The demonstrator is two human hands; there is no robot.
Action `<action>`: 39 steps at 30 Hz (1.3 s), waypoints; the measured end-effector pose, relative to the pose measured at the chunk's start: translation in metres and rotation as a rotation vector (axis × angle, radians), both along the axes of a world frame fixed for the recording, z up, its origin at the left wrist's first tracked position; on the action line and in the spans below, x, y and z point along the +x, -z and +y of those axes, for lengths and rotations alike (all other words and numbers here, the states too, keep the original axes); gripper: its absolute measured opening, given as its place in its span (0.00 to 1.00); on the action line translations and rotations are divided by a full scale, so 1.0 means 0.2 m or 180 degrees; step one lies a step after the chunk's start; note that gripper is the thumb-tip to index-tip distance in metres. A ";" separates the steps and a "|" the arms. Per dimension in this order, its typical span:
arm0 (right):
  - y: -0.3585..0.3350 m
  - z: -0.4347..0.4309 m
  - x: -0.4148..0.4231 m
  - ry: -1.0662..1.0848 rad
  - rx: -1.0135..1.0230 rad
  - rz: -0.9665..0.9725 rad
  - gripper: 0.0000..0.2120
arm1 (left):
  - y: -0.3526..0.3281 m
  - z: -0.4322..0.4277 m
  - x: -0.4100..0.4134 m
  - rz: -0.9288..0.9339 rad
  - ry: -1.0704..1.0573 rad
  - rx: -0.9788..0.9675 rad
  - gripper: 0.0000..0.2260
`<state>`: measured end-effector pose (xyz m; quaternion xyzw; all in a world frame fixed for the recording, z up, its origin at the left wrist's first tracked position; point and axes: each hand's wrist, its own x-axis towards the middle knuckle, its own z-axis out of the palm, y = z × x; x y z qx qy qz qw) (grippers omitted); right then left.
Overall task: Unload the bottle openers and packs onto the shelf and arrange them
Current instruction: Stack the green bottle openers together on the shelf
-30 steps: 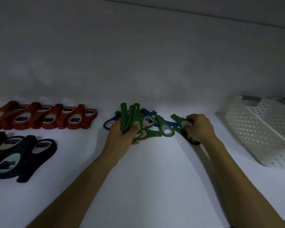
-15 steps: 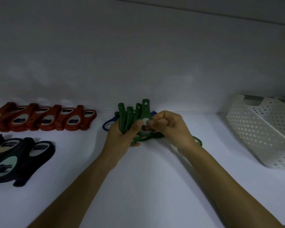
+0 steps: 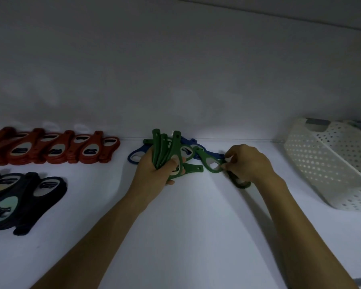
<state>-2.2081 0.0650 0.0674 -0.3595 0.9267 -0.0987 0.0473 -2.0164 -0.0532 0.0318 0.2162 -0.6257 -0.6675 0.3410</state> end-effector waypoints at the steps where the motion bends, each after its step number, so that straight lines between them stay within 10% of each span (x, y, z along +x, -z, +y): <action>1: 0.00 -0.01 0.00 0.0007 -0.0050 -0.0057 0.13 | 0.00 0.00 0.00 -0.0018 0.0014 -0.0009 0.09; 27: -0.04 0.05 0.00 -0.0400 -0.0003 -0.0812 0.09 | -0.02 0.02 0.00 -0.0089 -0.0013 -0.0163 0.06; 39: -0.03 -0.11 0.35 -0.1420 -0.3505 -0.3369 0.07 | 0.02 0.01 -0.02 -0.0123 0.0354 -0.0787 0.17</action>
